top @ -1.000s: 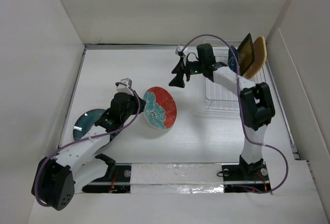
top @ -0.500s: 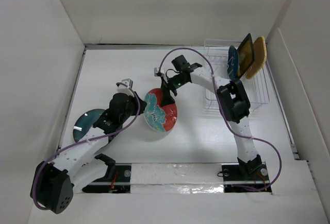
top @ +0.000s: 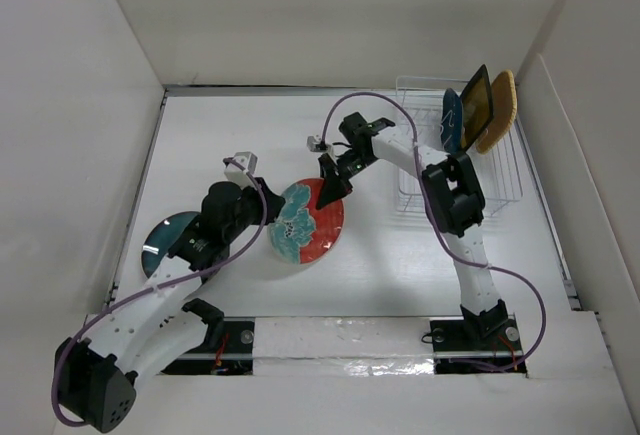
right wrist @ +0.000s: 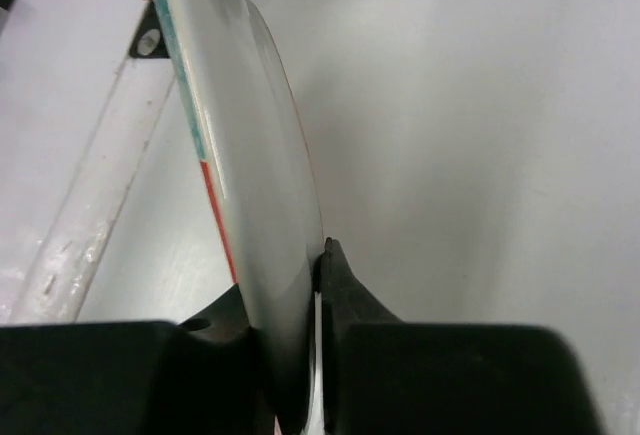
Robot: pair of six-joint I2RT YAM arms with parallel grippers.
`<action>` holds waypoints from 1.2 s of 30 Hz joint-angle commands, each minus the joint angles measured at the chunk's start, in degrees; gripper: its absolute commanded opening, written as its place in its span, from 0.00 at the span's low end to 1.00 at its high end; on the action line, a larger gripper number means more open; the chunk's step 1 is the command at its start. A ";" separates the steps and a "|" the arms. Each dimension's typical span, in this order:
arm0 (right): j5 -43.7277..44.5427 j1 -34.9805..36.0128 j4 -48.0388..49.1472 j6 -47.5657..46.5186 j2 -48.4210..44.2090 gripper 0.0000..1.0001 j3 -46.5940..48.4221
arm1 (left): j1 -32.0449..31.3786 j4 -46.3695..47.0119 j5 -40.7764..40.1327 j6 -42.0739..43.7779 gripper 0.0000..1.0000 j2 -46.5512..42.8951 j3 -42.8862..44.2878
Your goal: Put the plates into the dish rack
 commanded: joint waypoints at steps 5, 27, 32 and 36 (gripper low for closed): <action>-8.38 0.04 -19.82 -22.35 -1.07 0.00 7.34 | 0.46 9.56 -2.02 -4.53 0.00 -5.49 7.24; 7.25 0.49 30.86 31.74 -20.23 0.00 1.02 | 0.46 -0.99 -13.18 4.78 0.58 -12.35 18.31; 22.17 -2.32 45.88 47.62 -25.06 0.00 -3.79 | 0.46 -2.31 -13.27 5.40 0.57 -13.93 18.31; 35.44 -6.45 54.24 58.81 -29.28 0.00 -5.83 | 0.46 -1.70 -12.13 5.66 0.52 -14.63 17.00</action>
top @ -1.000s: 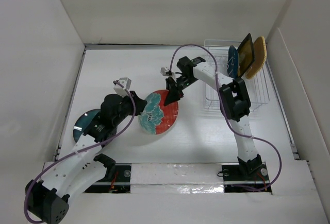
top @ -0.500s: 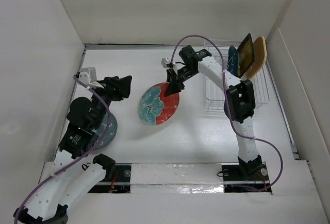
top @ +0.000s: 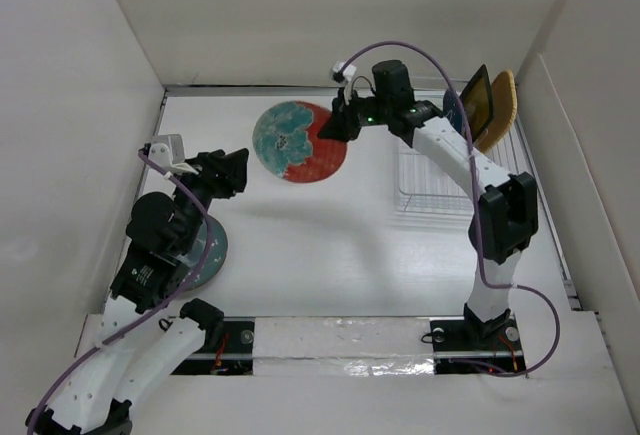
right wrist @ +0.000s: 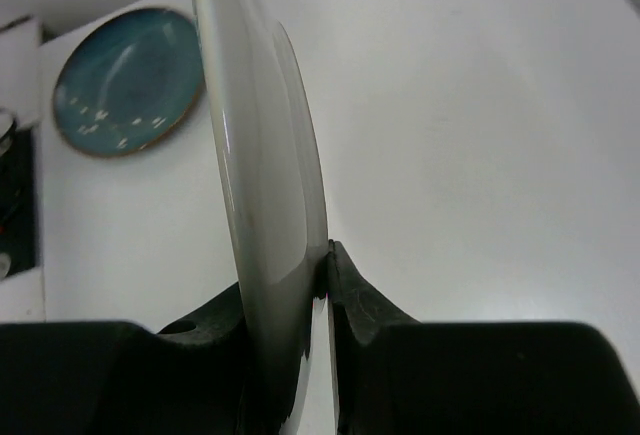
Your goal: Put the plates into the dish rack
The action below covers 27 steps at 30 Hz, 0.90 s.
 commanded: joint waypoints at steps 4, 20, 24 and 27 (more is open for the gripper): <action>26.10 -8.51 18.21 19.44 -11.22 0.00 -0.89 | 0.19 2.22 2.48 1.81 0.49 -1.52 -1.61; 76.66 -14.93 18.39 16.99 -20.73 0.00 -10.13 | 0.19 4.15 4.95 2.87 0.47 -1.70 -4.43; 84.38 -14.93 18.65 12.51 -18.53 0.00 -8.90 | 0.19 3.89 5.47 2.78 0.47 -1.43 -4.60; 87.04 -14.32 18.47 9.34 -16.51 0.00 -7.41 | 0.19 3.97 5.30 2.96 0.47 -1.61 -4.60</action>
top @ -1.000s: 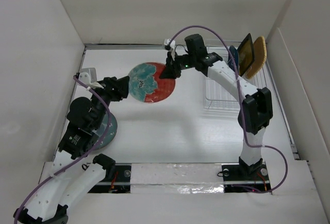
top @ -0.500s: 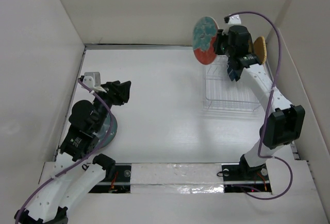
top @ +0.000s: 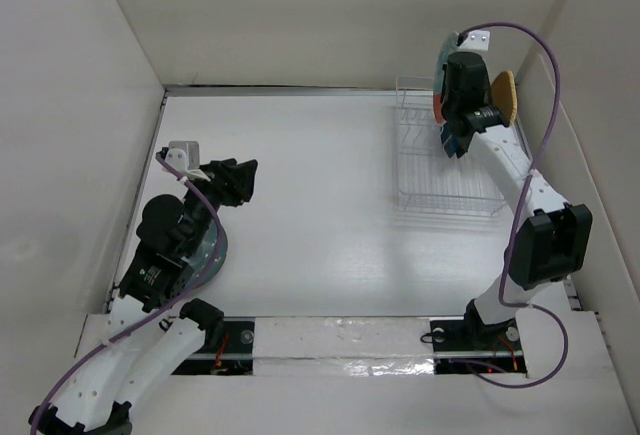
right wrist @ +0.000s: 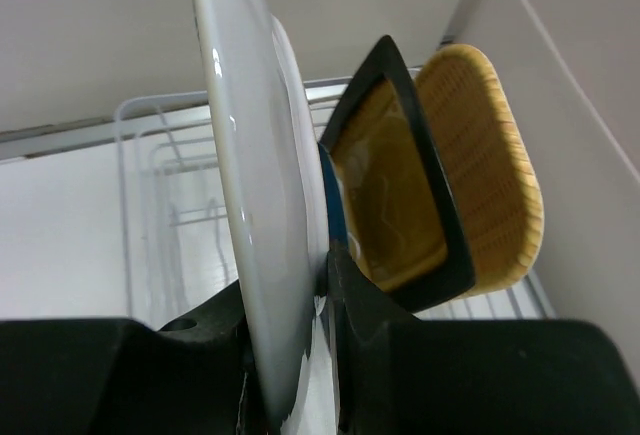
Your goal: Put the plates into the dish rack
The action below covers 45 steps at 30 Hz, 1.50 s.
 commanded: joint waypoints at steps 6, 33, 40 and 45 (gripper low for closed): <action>8.38 1.09 11.08 -7.78 3.53 0.00 7.93 | 0.19 3.01 0.80 1.10 0.47 -0.16 -0.08; 2.76 -0.66 11.00 1.16 12.24 0.00 0.03 | 0.19 2.75 -0.26 0.93 0.47 0.10 -0.25; 2.23 -1.72 11.17 5.66 10.04 0.28 -3.23 | 0.19 2.66 -0.09 0.84 0.47 0.27 -0.25; 2.32 -1.72 11.26 5.14 6.45 0.55 -3.84 | 0.19 2.75 -0.26 0.75 0.47 0.36 -0.25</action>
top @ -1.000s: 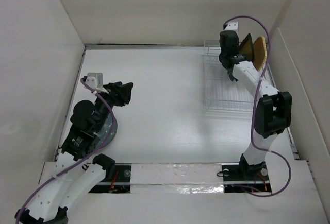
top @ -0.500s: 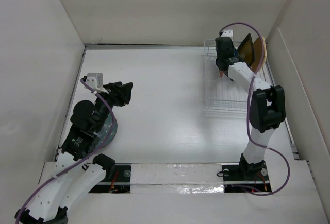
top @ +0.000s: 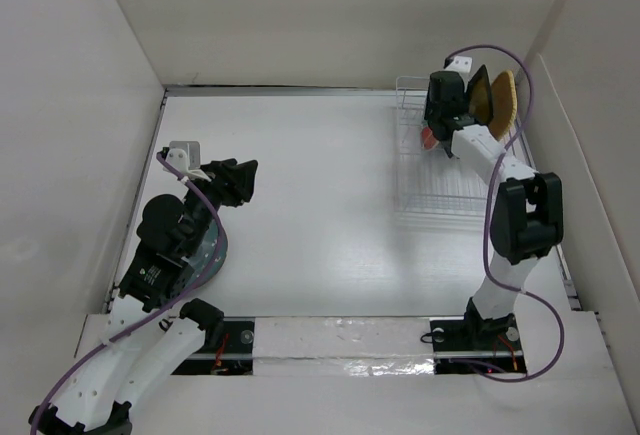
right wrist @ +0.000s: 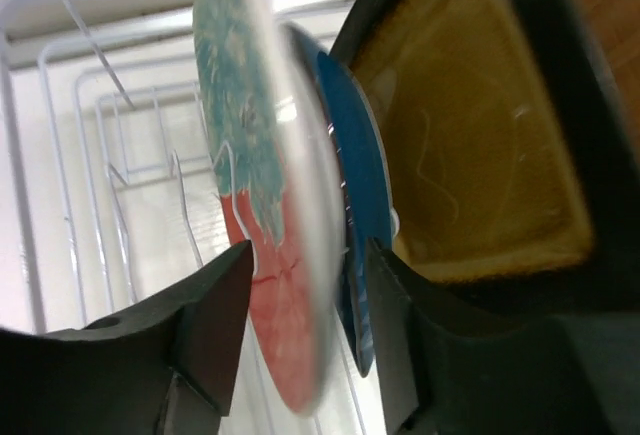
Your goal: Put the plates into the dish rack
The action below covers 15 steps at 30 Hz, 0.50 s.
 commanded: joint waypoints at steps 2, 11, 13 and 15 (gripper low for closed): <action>0.72 -0.19 5.55 0.96 -7.11 0.65 0.92 | 0.19 2.55 -0.08 0.27 0.47 0.30 -0.27; -12.00 5.07 10.12 2.54 -16.60 0.23 -3.38 | 0.19 3.43 -1.48 0.18 0.46 -0.67 -0.27; -18.77 9.73 11.18 4.30 -16.18 0.00 -3.39 | 0.19 3.52 -1.75 0.18 0.42 -1.19 -0.19; -22.12 16.29 11.44 5.09 -13.72 0.00 -2.60 | 0.19 4.04 -1.75 0.10 0.35 -1.98 -0.27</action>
